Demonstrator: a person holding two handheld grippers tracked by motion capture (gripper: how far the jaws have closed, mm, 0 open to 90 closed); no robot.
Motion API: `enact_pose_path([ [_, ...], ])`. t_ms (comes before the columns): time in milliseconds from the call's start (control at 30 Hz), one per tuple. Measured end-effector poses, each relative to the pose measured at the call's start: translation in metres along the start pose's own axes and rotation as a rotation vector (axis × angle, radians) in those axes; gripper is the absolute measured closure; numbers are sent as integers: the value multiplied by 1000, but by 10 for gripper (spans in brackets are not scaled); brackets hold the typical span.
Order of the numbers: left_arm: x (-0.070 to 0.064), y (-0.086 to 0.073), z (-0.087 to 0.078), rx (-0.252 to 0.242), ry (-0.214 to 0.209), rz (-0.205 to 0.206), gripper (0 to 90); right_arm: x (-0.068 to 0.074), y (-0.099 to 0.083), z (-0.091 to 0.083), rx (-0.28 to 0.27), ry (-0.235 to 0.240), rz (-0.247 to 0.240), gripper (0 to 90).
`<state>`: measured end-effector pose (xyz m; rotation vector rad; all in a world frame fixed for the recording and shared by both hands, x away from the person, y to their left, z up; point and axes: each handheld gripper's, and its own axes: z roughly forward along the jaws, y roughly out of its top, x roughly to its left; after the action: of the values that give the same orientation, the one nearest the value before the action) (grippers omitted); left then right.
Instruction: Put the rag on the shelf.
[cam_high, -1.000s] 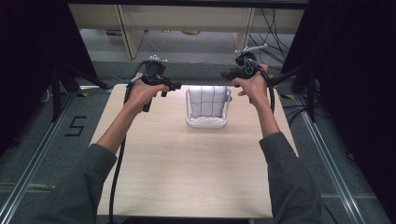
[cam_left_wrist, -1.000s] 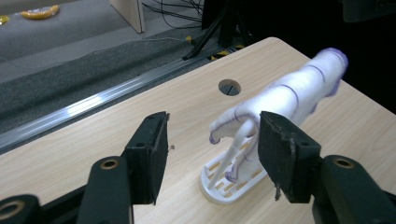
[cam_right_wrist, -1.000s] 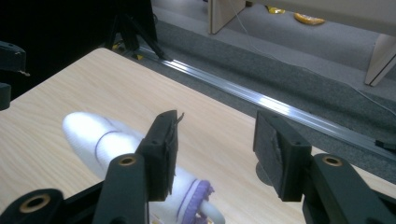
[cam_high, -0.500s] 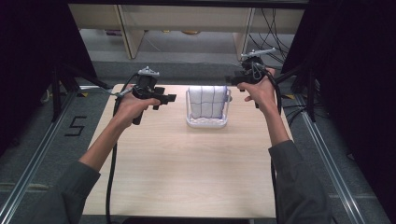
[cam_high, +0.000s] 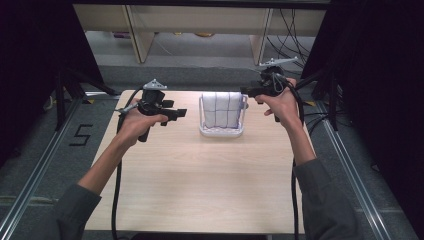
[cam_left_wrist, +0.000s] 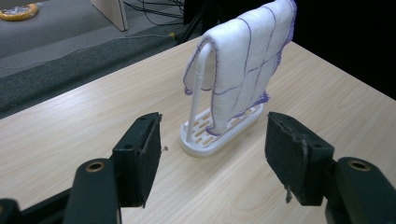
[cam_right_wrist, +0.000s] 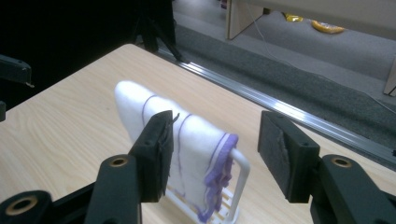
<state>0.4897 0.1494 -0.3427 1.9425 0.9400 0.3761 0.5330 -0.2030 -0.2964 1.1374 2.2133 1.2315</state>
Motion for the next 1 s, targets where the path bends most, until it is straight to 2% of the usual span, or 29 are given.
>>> enact_pose_path([
  [33, -1, -2, 0, 0, -1, 2, 359, 0, -1, 0, -2, -1, -14, 455],
  [200, -5, -9, 1, 9, -14, 13, 346, 6, -7, -1, -2, 5, -9, 435],
  [233, -7, -11, 0, 4, -23, 13, 341, 7, -9, -3, -8, 8, -21, 418],
  [300, -8, -13, -1, 2, -30, 15, 340, 11, -12, -4, -14, 6, -10, 412],
  [333, -11, -16, -2, -11, -40, 1, 339, 11, -14, -4, -15, 12, -24, 408],
  [400, -12, -18, -2, -12, -42, 3, 338, 13, -15, -4, -10, 17, -7, 402],
  [467, -14, -20, -3, -18, -46, 5, 338, 16, -17, -5, -6, 15, -17, 399],
  [500, -16, -22, -4, -24, -57, 3, 338, 18, -20, -5, -10, 33, -13, 396],
  [533, -17, -23, -5, -16, -52, 13, 338, 19, -22, -4, -13, 24, -17, 395],
  [567, -18, -24, -5, -26, -57, 5, 338, 20, -23, -5, -10, 24, -17, 392],
  [600, -19, -26, -6, -14, -59, 19, 338, 20, -24, -5, -15, 35, -23, 389],
  [733, -24, -31, -7, -34, -69, 8, 338, 26, -29, -6, -7, 37, -5, 382],
  [767, -24, -32, -7, -31, -79, 12, 338, 25, -31, -6, -15, 44, -39, 381],
  [800, -25, -33, -7, -32, -74, 16, 336, 28, -32, -6, -13, 48, -13, 381],
  [933, -27, -37, -8, -29, -87, 14, 324, 30, -36, -6, -14, 52, -25, 377],
  [967, -29, -40, -9, -33, -88, 12, 320, 30, -39, -7, -16, 68, -41, 375],
  [1000, -30, -41, -9, -32, -93, 16, 318, 32, -41, -7, -21, 71, -30, 373],
])
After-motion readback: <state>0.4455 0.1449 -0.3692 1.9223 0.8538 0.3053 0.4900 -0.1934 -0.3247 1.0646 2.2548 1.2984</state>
